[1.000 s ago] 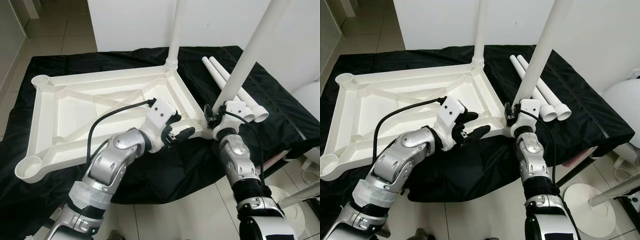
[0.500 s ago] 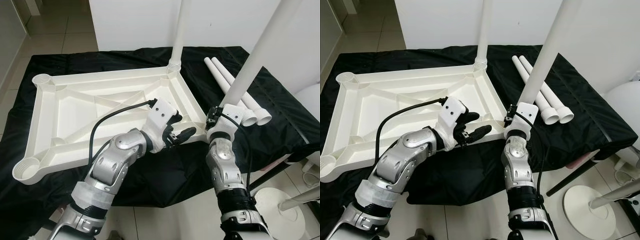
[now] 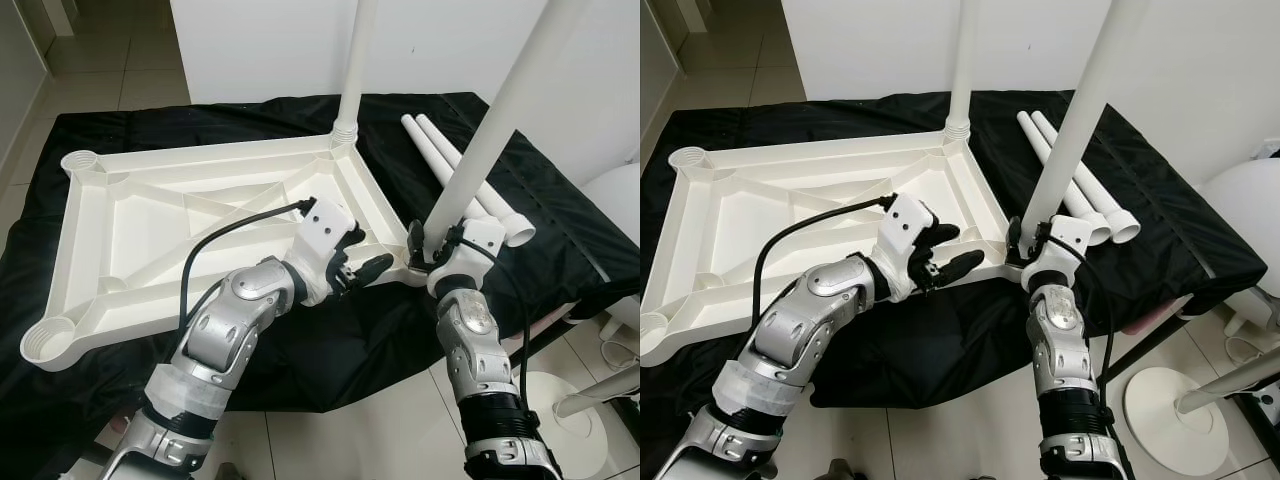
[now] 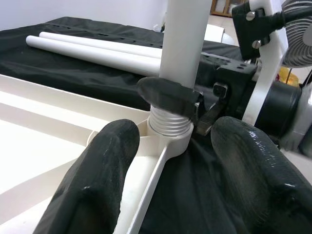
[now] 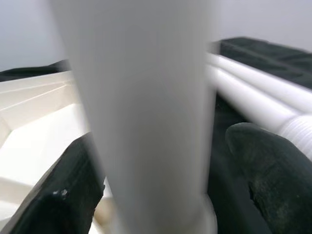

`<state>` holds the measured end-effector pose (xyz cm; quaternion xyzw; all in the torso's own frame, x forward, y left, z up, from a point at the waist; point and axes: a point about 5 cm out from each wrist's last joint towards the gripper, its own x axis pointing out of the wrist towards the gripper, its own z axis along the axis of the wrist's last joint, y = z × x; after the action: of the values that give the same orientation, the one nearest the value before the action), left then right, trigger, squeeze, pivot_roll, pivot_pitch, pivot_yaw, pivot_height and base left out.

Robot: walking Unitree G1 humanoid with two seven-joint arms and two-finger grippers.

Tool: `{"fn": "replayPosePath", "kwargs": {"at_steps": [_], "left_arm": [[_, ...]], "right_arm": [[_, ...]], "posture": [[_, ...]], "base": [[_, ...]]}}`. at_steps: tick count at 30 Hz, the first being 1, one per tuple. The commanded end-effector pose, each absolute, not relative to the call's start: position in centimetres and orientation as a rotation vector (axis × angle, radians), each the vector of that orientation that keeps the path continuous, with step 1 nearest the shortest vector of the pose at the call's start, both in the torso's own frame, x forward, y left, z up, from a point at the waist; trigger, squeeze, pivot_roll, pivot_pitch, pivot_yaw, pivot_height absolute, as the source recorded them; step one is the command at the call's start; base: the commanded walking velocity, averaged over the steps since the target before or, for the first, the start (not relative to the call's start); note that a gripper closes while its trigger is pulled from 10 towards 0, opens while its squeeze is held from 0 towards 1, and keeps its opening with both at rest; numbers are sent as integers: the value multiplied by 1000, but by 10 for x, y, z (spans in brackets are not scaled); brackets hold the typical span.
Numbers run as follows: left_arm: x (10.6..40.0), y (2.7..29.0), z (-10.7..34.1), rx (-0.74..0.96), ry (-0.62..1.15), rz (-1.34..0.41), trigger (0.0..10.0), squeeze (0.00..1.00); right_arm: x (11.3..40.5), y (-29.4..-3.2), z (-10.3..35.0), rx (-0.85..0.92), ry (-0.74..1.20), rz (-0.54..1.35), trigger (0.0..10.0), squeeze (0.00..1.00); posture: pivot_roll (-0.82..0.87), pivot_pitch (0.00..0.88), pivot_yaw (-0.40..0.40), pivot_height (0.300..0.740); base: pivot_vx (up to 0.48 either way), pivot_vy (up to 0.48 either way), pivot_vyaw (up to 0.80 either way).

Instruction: Building children table

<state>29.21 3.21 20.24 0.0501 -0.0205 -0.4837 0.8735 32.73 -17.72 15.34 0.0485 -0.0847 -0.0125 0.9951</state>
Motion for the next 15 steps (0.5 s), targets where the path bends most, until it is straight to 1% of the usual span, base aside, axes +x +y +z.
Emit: {"fn": "replayPosePath", "kwargs": {"at_steps": [1, 3, 5, 7, 8, 10, 11, 12, 13, 14, 15], "left_arm": [[293, 33, 200, 104, -42, -965, 10000, 0], [294, 33, 201, 106, -44, -965, 10000, 0], [294, 33, 201, 106, -44, -965, 10000, 0], [294, 32, 202, 108, -46, -966, 10000, 0], [294, 32, 202, 108, -46, -966, 10000, 0], [295, 31, 203, 110, -51, -969, 10000, 0], [295, 31, 203, 110, -51, -969, 10000, 0], [295, 29, 205, 110, -57, -974, 10000, 0], [295, 29, 205, 110, -57, -974, 10000, 0], [295, 28, 205, 111, -60, -976, 10000, 0], [294, 28, 205, 112, -61, -977, 10000, 0]], "right_arm": [[327, -183, 151, 55, -163, 32, 10000, 0], [331, -187, 154, -9, -167, 124, 10000, 0], [331, -187, 154, -9, -167, 124, 10000, 0], [335, -186, 155, -36, -167, 207, 10000, 0], [335, -186, 155, -36, -167, 207, 10000, 0], [342, -184, 157, -69, -156, 316, 10000, 0], [342, -184, 157, -69, -156, 316, 10000, 0], [348, -184, 160, -102, -148, 392, 10000, 0], [348, -184, 160, -102, -148, 392, 10000, 0], [350, -185, 161, -104, -143, 407, 8118, 0], [351, -186, 162, -103, -138, 415, 8118, 0]], "posture": [[-1, 25, -23, 740], [-3, 22, -20, 740], [-3, 22, -20, 740], [-4, 19, -17, 740], [-4, 19, -17, 740], [-3, 17, -14, 740], [-3, 17, -14, 740], [-1, 20, -16, 740], [-1, 20, -16, 740], [0, 23, -16, 740], [0, 23, -16, 740]], "base": [[0, 0, 0], [0, 0, 0], [0, 0, 0], [0, 0, 0], [0, 0, 0], [0, 0, 0], [0, 0, 0], [0, 0, 0], [0, 0, 0], [0, 0, 0], [0, 0, 0]]}}
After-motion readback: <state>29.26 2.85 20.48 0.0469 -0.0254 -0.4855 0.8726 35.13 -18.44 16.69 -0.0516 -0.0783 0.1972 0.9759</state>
